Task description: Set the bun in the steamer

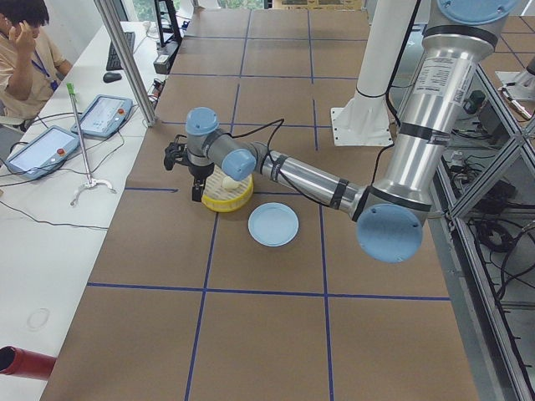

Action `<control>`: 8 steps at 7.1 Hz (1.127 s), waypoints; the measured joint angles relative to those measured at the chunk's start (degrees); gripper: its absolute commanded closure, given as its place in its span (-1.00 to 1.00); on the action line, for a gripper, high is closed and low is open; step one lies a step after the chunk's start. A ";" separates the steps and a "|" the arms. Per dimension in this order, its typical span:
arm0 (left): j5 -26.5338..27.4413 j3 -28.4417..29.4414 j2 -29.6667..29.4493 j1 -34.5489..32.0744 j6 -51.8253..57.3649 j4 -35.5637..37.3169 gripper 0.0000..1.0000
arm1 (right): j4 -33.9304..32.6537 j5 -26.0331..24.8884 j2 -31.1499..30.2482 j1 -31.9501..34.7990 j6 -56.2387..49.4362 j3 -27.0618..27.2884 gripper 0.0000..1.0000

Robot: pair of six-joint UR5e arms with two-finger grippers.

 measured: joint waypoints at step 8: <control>-9.11 -0.21 14.71 -17.40 33.79 19.53 -1.00 | 0.00 0.00 0.00 0.00 0.00 0.00 -1.00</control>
